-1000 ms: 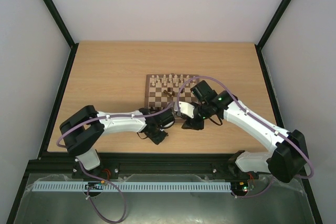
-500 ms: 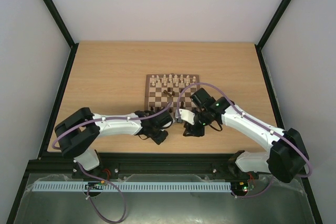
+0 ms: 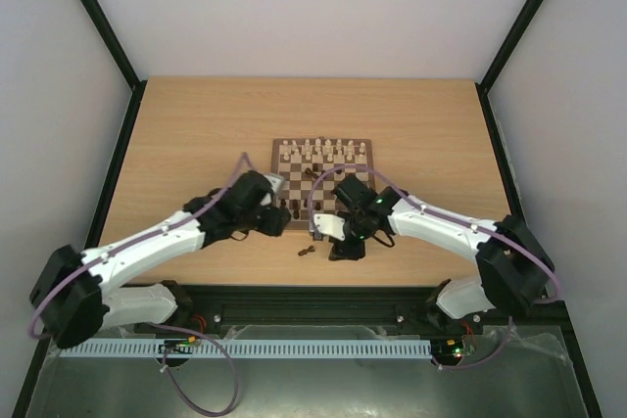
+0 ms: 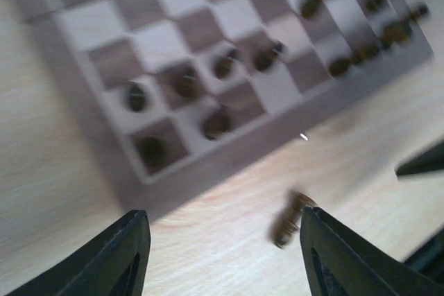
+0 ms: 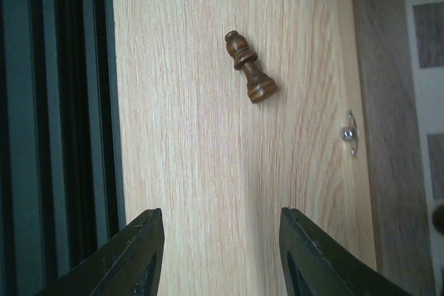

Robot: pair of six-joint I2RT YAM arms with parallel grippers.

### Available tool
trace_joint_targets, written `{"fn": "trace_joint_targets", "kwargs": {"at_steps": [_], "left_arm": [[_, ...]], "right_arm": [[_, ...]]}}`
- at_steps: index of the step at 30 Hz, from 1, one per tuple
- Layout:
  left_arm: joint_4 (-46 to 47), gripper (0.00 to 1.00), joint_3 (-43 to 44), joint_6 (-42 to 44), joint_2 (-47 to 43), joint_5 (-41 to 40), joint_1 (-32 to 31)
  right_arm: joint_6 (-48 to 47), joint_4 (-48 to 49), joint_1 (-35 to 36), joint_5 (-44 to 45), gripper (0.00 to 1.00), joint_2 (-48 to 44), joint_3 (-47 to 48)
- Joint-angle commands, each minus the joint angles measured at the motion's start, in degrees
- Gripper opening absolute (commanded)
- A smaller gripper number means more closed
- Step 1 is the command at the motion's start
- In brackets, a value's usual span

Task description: Set up the chess pieces on the board

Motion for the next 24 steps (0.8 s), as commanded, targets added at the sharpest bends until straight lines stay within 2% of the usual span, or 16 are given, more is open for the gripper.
{"fn": "trace_joint_targets", "kwargs": {"at_steps": [1,5,14,24], "left_arm": [[-0.3,0.66,-3.8,-8.6,-7.6,4.6,9.3],[3.1,0.72,-7.1,-11.2,-13.4,8.3,13.6],[5.5,0.73,-11.1,-14.9,-14.5,12.7,16.9],[6.2,0.70,-13.4,-15.4,-16.5,15.0,20.4]], "right_arm": [[-1.9,2.7,4.3,4.8,0.50,4.3,2.4],[-2.0,3.5,6.1,6.9,0.50,7.9,4.5],[-2.9,3.4,7.4,9.0,0.51,13.5,9.2],[-3.9,-0.2,9.6,9.4,0.41,20.8,13.5]]}}
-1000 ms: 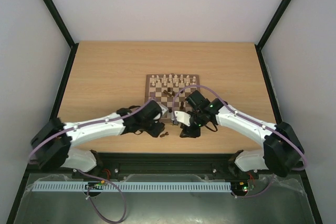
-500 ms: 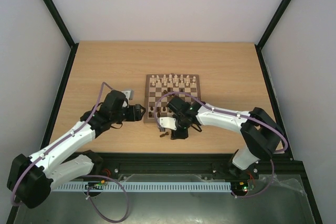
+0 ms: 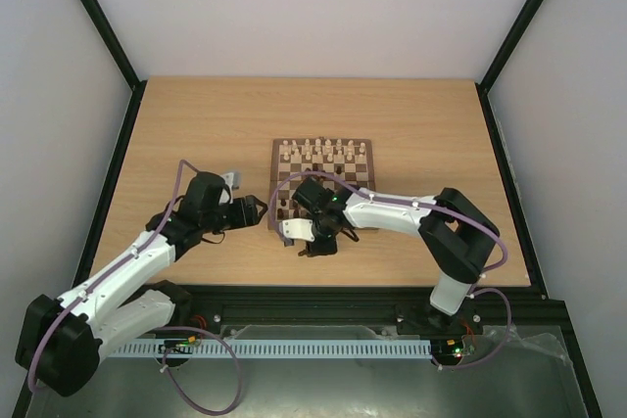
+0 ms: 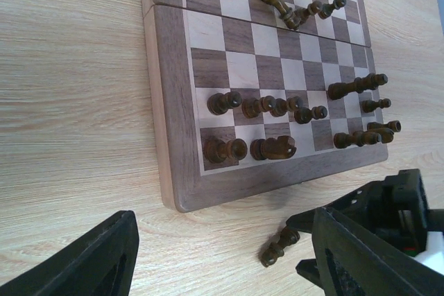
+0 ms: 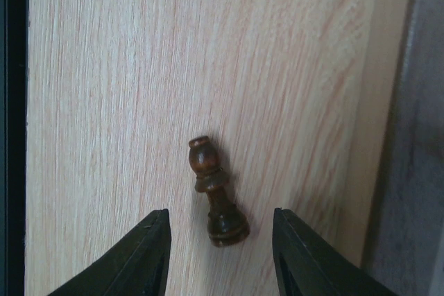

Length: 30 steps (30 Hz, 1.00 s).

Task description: Set up the chess pieces on the board

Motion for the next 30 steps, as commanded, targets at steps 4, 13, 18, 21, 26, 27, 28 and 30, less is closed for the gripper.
{"fn": "trace_joint_targets", "kwargs": {"at_steps": [4,13,18,21,26,27,28,30], "left_arm": [[1.2,0.70,-2.2,-0.5,-2.4,2.7,2.1],[3.2,0.70,-2.8,-0.9,-1.1,5.0,3.1],[6.9,0.70,-3.9,-3.4,0.1,8.2,3.2],[9.6,0.69,-4.9,-5.3,0.4,10.1,3.2],[14.8,0.67,-6.5,-7.8,1.0,14.2,3.2],[16.4,0.65,-6.9,-8.1,1.3,15.9,3.2],[18.0,0.64,-7.3,-8.8,1.5,17.7,3.2],[21.8,0.61,-8.1,-10.1,1.9,21.3,3.1]], "right_arm": [[-1.1,-4.5,1.3,2.8,0.38,4.2,1.9],[-0.5,-4.6,1.5,4.6,0.23,5.2,1.1],[2.3,-3.1,1.4,3.9,0.15,1.7,-0.3],[6.1,-1.6,1.3,2.7,0.12,-1.9,-1.2],[13.6,-0.6,-0.5,-3.2,0.12,-7.6,-1.8],[15.1,-0.4,-1.5,-4.9,0.12,-8.6,-1.8],[16.4,-0.5,-2.4,-7.2,0.12,-9.6,-1.7],[18.4,-0.5,-3.9,-10.2,0.12,-10.4,-1.4]]}}
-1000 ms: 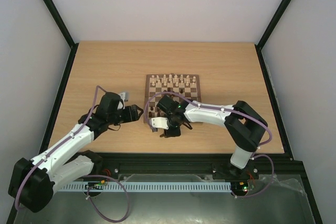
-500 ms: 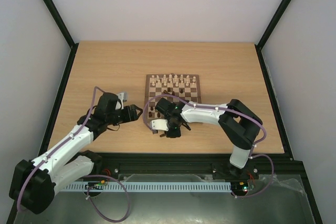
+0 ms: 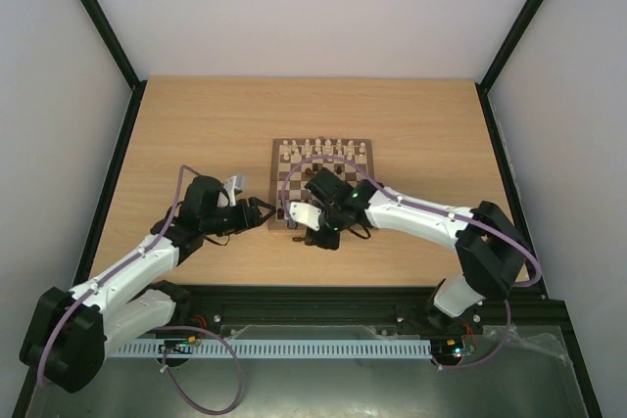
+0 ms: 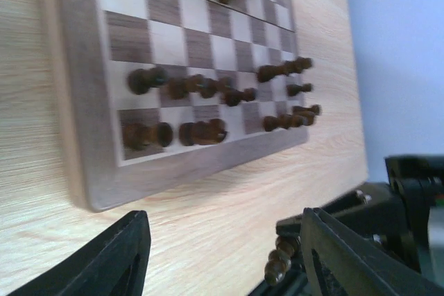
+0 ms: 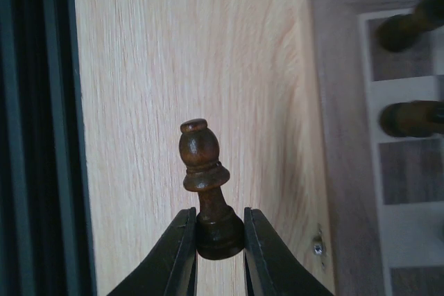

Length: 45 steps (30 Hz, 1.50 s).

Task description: Set up the chess pieces on the board

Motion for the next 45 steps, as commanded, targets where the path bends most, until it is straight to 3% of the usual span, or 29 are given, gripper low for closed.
{"fn": "trace_joint_targets", "kwargs": {"at_steps": [1,11,19,35,41,45], "left_arm": [[10.2,0.59,-1.9,-3.8,0.9,9.8,0.2],[15.7,0.47,-0.8,-4.2,4.8,15.2,-3.9],[17.2,0.38,1.6,-3.9,9.5,14.7,-8.4],[19.9,0.13,3.0,-4.0,11.7,15.4,-10.7],[18.7,0.21,4.4,-3.4,12.7,15.8,-11.3],[18.8,0.16,4.9,-3.1,14.1,16.2,-12.2]], "right_arm": [[7.7,-0.6,-3.5,-8.9,0.12,-2.6,0.1],[10.5,1.2,-7.2,-12.6,0.12,-5.7,-0.4],[11.2,1.5,-7.8,-13.5,0.13,-7.4,-1.0],[11.5,2.1,-7.9,-12.7,0.13,-8.7,-2.1],[12.0,2.8,-8.0,-12.1,0.13,-9.1,-2.4],[12.2,3.2,-8.2,-12.0,0.13,-9.2,-2.5]]}}
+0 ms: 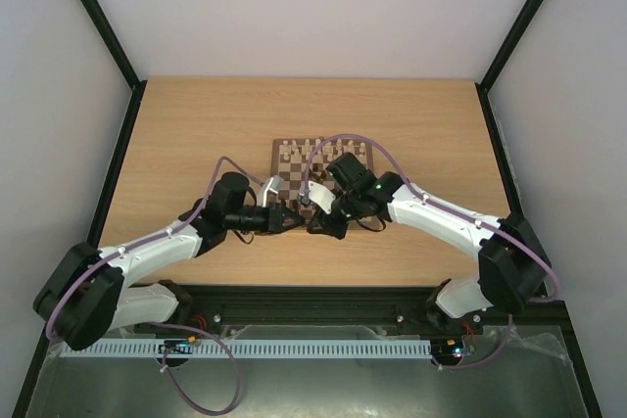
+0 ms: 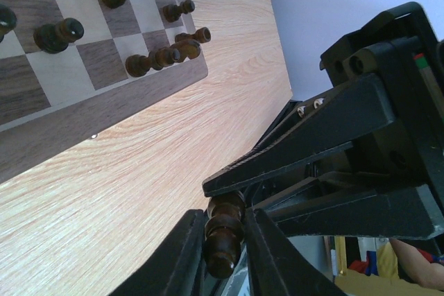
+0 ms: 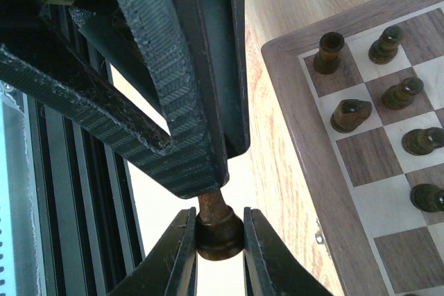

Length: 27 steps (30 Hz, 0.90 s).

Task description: Set up the chess pieces on the board

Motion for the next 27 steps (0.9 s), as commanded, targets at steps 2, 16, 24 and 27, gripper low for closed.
{"fn": "trace_joint_targets", "kwargs": {"at_steps": [2,16,24,27], "left_arm": [[0.9,0.14,2.3,0.8,1.6,2.1,-1.6],[-25.3,0.10,20.3,20.0,8.8,-7.6,-2.1],[-45.5,0.09,35.7,34.4,17.2,-24.1,-6.2],[-50.8,0.09,40.3,37.6,20.5,-30.3,-8.6]], "right_arm": [[1.0,1.1,-0.4,-0.2,0.13,-1.4,-1.1],[1.7,0.7,-10.5,-1.8,0.61,-13.1,-7.9],[6.2,0.3,-24.4,-0.8,0.60,-19.8,-12.1],[8.6,2.2,-27.0,3.2,0.60,-20.4,-13.1]]}}
